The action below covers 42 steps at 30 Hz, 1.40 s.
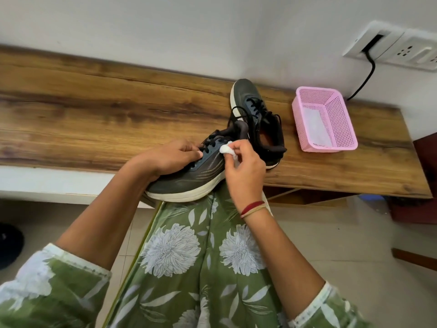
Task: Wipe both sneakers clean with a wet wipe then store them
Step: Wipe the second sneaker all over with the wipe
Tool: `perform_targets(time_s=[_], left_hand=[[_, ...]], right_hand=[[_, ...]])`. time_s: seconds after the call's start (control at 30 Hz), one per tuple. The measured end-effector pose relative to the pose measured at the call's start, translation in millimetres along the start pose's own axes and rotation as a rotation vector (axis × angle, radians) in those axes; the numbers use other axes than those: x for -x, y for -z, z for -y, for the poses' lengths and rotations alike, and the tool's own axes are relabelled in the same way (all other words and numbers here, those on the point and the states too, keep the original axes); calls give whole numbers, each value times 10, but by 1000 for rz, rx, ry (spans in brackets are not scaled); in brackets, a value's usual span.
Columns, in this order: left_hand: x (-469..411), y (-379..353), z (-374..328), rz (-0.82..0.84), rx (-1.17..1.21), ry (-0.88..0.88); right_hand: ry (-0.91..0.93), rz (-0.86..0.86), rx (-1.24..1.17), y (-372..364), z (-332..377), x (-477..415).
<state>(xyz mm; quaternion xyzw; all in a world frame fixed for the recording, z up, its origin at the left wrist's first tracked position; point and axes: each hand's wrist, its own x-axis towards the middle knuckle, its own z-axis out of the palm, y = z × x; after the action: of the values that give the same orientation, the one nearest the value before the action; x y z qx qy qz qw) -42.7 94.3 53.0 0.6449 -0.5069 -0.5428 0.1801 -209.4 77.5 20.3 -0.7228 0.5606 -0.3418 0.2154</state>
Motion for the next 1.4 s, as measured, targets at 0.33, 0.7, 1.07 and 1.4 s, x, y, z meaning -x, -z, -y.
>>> perform_targets(time_s=[0.33,0.7,1.07,1.4], left_hand=[[16,6,26,-7,0,-1],[-18,30,-14,-5,-46,27],[22,16,-2,15,-68,-11],[5,34,-8,12,-45,5]], right_hand=[[-183,104,-264,335,-12,-114],[166,149,54,-73,97,293],[207,212,154,125,-135,16],[233,330,144,176,-183,5]])
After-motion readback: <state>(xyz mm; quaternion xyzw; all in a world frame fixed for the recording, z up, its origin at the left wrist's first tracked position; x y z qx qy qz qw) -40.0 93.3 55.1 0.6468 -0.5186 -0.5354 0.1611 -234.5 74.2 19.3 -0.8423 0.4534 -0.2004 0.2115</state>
